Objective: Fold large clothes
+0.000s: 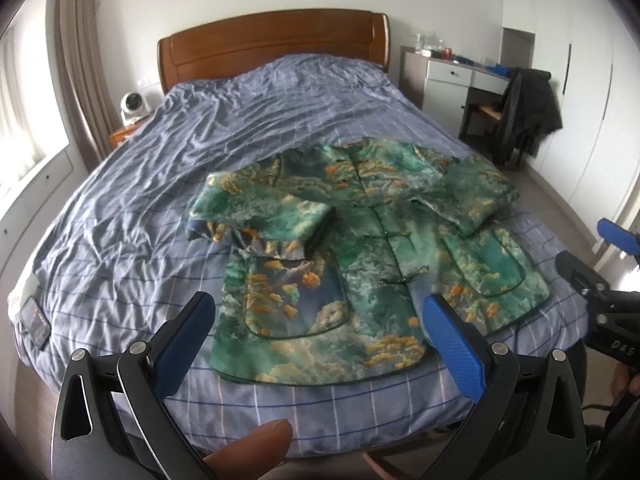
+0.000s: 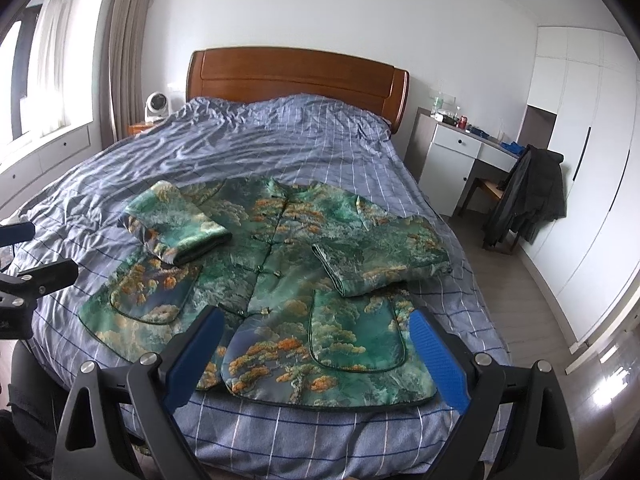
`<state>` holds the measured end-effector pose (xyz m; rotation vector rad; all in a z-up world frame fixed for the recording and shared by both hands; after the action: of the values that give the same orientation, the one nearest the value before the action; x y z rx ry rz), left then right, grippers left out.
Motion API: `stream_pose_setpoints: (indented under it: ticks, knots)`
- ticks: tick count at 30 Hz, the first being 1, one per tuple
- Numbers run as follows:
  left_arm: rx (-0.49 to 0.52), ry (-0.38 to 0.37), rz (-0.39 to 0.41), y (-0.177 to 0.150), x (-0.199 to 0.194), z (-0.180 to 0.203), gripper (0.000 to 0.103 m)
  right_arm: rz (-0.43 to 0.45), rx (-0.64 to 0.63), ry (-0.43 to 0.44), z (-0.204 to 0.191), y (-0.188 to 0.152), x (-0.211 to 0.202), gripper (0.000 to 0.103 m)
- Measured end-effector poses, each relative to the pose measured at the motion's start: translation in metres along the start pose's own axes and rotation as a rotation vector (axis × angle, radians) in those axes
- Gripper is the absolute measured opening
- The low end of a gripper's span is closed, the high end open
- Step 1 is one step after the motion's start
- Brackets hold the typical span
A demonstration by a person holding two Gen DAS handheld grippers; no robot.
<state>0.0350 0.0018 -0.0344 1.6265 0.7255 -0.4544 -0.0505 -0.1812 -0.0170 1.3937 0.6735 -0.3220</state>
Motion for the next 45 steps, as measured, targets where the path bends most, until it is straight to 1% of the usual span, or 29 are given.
stream_pose_setpoints:
  ticks: [2, 6, 8, 10, 12, 14, 16, 17, 20, 23, 24, 25, 26, 28, 29, 30, 31, 32, 33, 34, 37, 40, 42, 43, 44, 45]
  knots:
    - [-0.013, -0.011, -0.011, 0.0, 0.003, -0.001, 0.103, 0.023, -0.007, 0.01, 0.002, 0.002, -0.003, 0.096]
    - [-0.018, 0.026, -0.003, 0.002, 0.006, -0.007, 0.103, 0.09, -0.044, 0.017, 0.008, 0.008, -0.01, 0.096]
    - [-0.03, 0.034, -0.012, 0.002, 0.01, -0.011, 0.103, 0.121, -0.072, 0.039, 0.012, 0.012, -0.011, 0.103]
    - [-0.035, 0.044, -0.016, 0.001, 0.014, -0.014, 0.103, 0.109, -0.082, 0.063, 0.019, 0.013, -0.004, 0.103]
    - [-0.037, 0.077, -0.017, 0.0, 0.018, -0.017, 0.103, 0.062, -0.095, 0.081, 0.028, 0.014, 0.009, 0.103]
    - [-0.033, 0.092, -0.015, -0.002, 0.021, -0.019, 0.103, 0.036, -0.111, 0.083, 0.037, 0.015, 0.023, 0.103]
    - [-0.03, 0.106, -0.02, -0.004, 0.023, -0.022, 0.103, 0.012, -0.143, 0.103, 0.05, 0.014, 0.046, 0.103]
    - [-0.036, 0.112, -0.03, -0.005, 0.025, -0.024, 0.103, -0.018, -0.167, 0.092, 0.059, 0.012, 0.064, 0.103]
    - [-0.049, 0.103, -0.051, -0.009, 0.027, -0.026, 0.103, -0.134, -0.241, 0.063, 0.082, 0.003, 0.129, 0.103]
    - [-0.039, 0.107, -0.054, -0.013, 0.025, -0.027, 0.103, -0.249, -0.328, 0.066, 0.096, -0.008, 0.196, 0.102]
    - [-0.028, 0.11, -0.053, -0.015, 0.024, -0.027, 0.103, -0.268, -0.33, 0.076, 0.097, -0.01, 0.208, 0.102]
    - [-0.02, 0.109, -0.052, -0.016, 0.024, -0.027, 0.103, -0.299, -0.307, 0.099, 0.104, -0.01, 0.231, 0.102]
    - [-0.013, 0.102, -0.052, -0.017, 0.024, -0.026, 0.103, -0.311, -0.282, 0.105, 0.109, -0.009, 0.246, 0.102]
    - [-0.009, 0.087, -0.061, -0.02, 0.025, -0.026, 0.103, -0.328, -0.253, 0.086, 0.12, -0.01, 0.271, 0.102]
    - [-0.011, 0.074, -0.069, -0.021, 0.026, -0.027, 0.103, -0.347, -0.231, 0.058, 0.13, -0.011, 0.284, 0.099]
    - [-0.014, 0.066, -0.074, -0.022, 0.027, -0.027, 0.103, -0.358, -0.213, 0.041, 0.136, -0.012, 0.29, 0.093]
    - [-0.017, 0.057, -0.08, -0.023, 0.028, -0.028, 0.103, -0.377, -0.184, 0.042, 0.143, -0.013, 0.294, 0.072]
    - [-0.019, 0.05, -0.086, -0.024, 0.03, -0.029, 0.103, -0.401, -0.138, 0.081, 0.15, -0.014, 0.296, 0.043]
    - [-0.021, 0.046, -0.089, -0.024, 0.032, -0.03, 0.103, -0.409, -0.1, 0.094, 0.155, -0.014, 0.293, 0.028]
    - [-0.023, 0.042, -0.092, -0.025, 0.033, -0.03, 0.103, -0.391, -0.084, 0.062, 0.161, -0.01, 0.285, 0.019]
    - [-0.032, 0.024, -0.108, -0.025, 0.041, -0.027, 0.103, -0.292, -0.032, 0.04, 0.179, 0.006, 0.248, 0.017]
    - [-0.046, -0.002, -0.118, -0.024, 0.045, -0.024, 0.103, -0.174, 0.04, 0.0, 0.212, 0.03, 0.196, 0.017]
    - [-0.053, -0.018, -0.118, -0.022, 0.046, -0.024, 0.103, -0.105, 0.092, -0.033, 0.239, 0.044, 0.169, 0.017]
    - [-0.055, -0.017, -0.116, -0.021, 0.046, -0.025, 0.103, -0.056, 0.151, -0.058, 0.263, 0.051, 0.149, 0.017]
    - [-0.055, -0.011, -0.114, -0.02, 0.046, -0.026, 0.103, -0.031, 0.185, -0.074, 0.277, 0.054, 0.139, 0.017]
    - [-0.057, -0.006, -0.111, -0.019, 0.047, -0.028, 0.103, 0.004, 0.242, -0.106, 0.303, 0.057, 0.123, 0.017]
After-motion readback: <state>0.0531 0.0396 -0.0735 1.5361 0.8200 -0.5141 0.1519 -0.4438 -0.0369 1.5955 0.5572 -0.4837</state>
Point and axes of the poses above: each gripper's, at about its wrist camera, not at the fingertips, and x roughly the way its jaws point, z to its right, y to its top, the point moved 5 cm from there along x, roughly the way its jaws point, and after that the axes turned 15 degrees about y, right-handed, at the moved point
